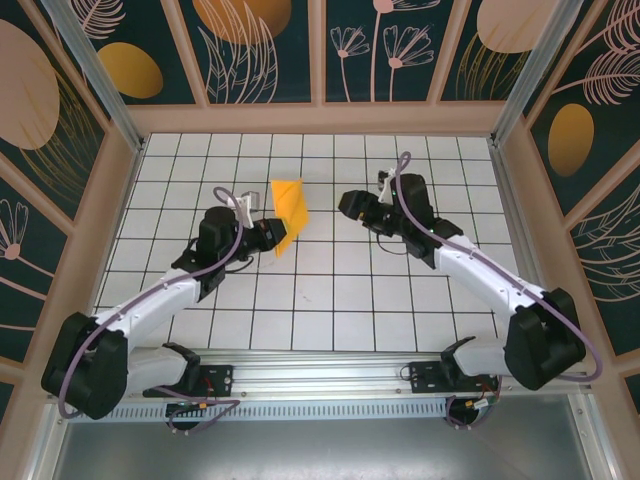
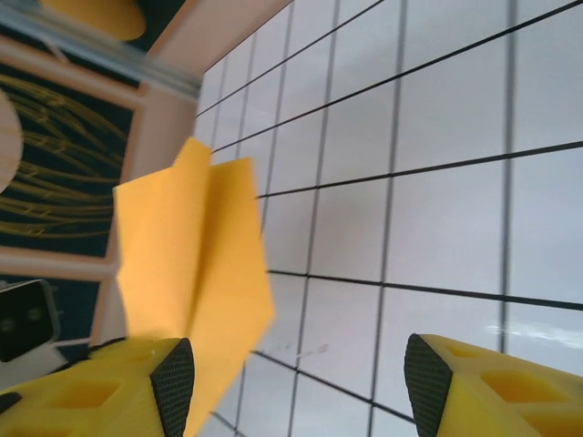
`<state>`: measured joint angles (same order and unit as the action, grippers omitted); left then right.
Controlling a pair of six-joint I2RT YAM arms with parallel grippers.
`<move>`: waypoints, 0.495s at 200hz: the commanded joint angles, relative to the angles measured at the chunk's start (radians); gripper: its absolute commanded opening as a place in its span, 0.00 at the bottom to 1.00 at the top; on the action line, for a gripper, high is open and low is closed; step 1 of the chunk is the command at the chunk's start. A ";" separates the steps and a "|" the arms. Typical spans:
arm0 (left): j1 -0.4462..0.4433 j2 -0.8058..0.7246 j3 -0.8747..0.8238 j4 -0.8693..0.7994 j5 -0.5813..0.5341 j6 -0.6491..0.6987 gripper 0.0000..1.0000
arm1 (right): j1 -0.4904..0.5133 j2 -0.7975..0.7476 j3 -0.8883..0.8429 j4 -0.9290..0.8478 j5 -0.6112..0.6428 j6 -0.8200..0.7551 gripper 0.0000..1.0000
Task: Fold a paper plane with a square sheet of paper (pick it up from the middle)
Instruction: Turn over the paper at the center of the table.
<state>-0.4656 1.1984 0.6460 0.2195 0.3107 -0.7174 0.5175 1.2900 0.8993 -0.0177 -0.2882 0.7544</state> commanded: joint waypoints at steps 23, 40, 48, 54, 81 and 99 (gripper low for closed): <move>-0.080 0.035 0.167 -0.562 -0.578 0.236 0.11 | -0.002 -0.077 -0.082 -0.085 0.197 -0.014 0.65; -0.140 0.117 0.228 -0.649 -0.749 0.244 0.11 | -0.003 -0.079 -0.093 -0.093 0.219 -0.011 0.65; -0.164 0.165 0.255 -0.677 -0.804 0.246 0.11 | -0.003 -0.080 -0.097 -0.098 0.228 -0.007 0.65; -0.179 0.203 0.274 -0.695 -0.849 0.246 0.11 | -0.004 -0.080 -0.099 -0.100 0.233 -0.005 0.65; -0.210 0.374 0.353 -0.732 -0.967 0.249 0.11 | -0.012 -0.084 -0.113 -0.112 0.250 0.005 0.65; -0.221 0.470 0.395 -0.729 -0.992 0.259 0.11 | -0.023 -0.097 -0.132 -0.109 0.250 0.015 0.66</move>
<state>-0.6731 1.5707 0.9775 -0.4217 -0.5209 -0.4938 0.5117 1.2320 0.7967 -0.1135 -0.0742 0.7574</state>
